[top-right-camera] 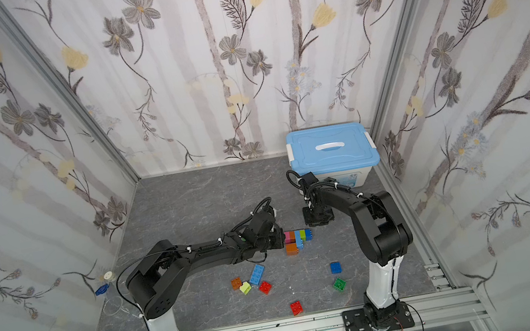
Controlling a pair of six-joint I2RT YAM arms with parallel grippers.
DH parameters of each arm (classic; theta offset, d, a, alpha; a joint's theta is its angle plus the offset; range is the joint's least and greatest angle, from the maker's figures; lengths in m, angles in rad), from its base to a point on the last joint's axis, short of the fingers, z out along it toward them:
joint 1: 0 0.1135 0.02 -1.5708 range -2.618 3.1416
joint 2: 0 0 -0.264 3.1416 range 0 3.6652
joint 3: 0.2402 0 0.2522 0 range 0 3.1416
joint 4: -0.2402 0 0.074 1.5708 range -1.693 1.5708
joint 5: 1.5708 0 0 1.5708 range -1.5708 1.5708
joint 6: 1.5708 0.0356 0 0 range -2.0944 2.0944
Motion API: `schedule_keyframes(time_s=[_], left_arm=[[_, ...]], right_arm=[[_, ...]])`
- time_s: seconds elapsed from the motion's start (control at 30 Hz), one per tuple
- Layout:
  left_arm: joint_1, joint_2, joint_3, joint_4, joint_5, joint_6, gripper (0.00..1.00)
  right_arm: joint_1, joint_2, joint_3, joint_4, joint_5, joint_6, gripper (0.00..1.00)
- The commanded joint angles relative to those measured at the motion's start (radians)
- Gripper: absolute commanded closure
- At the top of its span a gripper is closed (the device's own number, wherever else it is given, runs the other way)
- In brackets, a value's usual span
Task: Assemble the letter h with lego
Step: Adjust the lego brick at the center of the board.
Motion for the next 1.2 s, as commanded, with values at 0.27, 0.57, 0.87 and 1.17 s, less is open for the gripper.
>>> schedule_keyframes(time_s=[0.27,0.57,0.87,1.17], left_arm=[[0.002,0.002,0.014,-0.011,0.006,-0.013,0.86],[0.013,-0.064,-0.020,-0.011,-0.018,-0.006,0.81],[0.042,-0.043,-0.023,-0.038,-0.049,0.037,0.89],[0.041,0.063,0.069,-0.064,-0.017,0.060,0.90]], right_arm=[[0.015,-0.035,-0.073,-0.031,0.046,0.054,0.76],[0.001,-0.146,-0.167,-0.008,0.044,0.165,0.78],[0.036,-0.107,-0.173,0.037,0.001,0.194,0.80],[0.047,-0.074,-0.151,0.041,0.006,0.194,0.80]])
